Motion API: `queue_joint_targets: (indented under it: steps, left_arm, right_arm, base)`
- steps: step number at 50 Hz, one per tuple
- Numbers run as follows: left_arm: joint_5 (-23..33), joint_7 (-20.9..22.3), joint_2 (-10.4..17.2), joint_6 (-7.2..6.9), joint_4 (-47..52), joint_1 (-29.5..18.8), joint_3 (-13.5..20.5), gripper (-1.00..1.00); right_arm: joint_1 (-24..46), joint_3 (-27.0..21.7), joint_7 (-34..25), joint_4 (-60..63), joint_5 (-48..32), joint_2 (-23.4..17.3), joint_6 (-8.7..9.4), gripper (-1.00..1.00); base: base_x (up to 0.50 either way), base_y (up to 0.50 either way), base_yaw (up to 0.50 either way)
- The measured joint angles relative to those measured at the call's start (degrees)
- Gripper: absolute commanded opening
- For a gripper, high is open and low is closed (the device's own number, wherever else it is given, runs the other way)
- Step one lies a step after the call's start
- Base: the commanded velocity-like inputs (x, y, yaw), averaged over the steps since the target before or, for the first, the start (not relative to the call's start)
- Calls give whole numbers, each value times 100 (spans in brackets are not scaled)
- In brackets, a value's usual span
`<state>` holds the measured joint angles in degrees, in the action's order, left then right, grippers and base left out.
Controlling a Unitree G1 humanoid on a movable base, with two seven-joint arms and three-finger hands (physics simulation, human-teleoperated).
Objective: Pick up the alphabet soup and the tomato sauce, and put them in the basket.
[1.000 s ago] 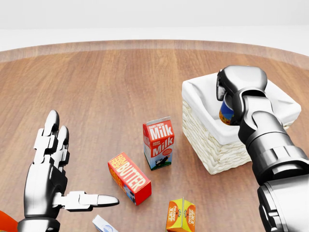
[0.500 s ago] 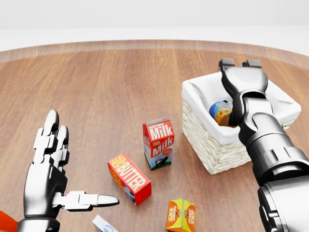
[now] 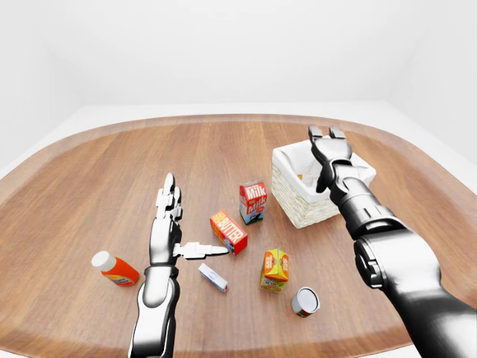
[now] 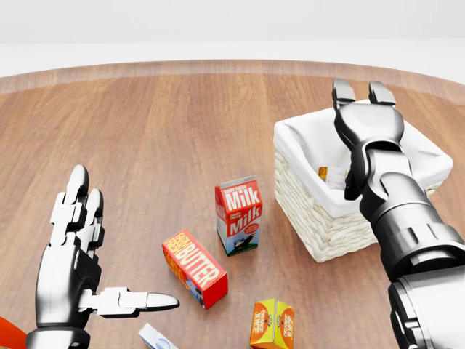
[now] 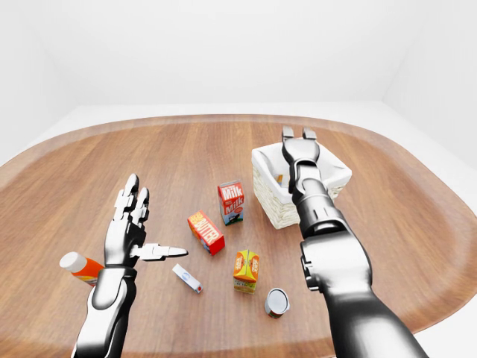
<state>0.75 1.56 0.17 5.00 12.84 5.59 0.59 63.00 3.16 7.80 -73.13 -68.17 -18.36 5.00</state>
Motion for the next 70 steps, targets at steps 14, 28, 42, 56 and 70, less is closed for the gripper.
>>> queue_joint_targets:
  steps: [14, 28, 42, 56, 70]
  left_arm:
    - [0, 0, 0, 0, 0, 0, 0, 100]
    - [0, -1, 0, 0, 0, 0, 0, 100]
    - [0, -2, -1, 0, 0, 0, 0, 100]
    - [0, -2, 0, 0, 0, 0, 0, 100]
    - [0, -1, 0, 0, 1, 0, 0, 100]
  right_arm:
    - [-17, -168, 226, 24, 485, 0, 0, 100]
    - [-9, -300, 410, 39, 1236, 12, 0, 100]
    - [6, -528, 321, 94, 2331, 64, 0, 100]
    - [-24, -832, -47, 209, 3785, 67, -1, 100]
    - [-169, -1003, -447, 382, 5114, 79, -357, 100]
  base:
    - [0, 0, 0]
    - [0, 0, 0]
    - [0, 0, 0]
    - [0, 0, 0]
    - [0, 0, 0]
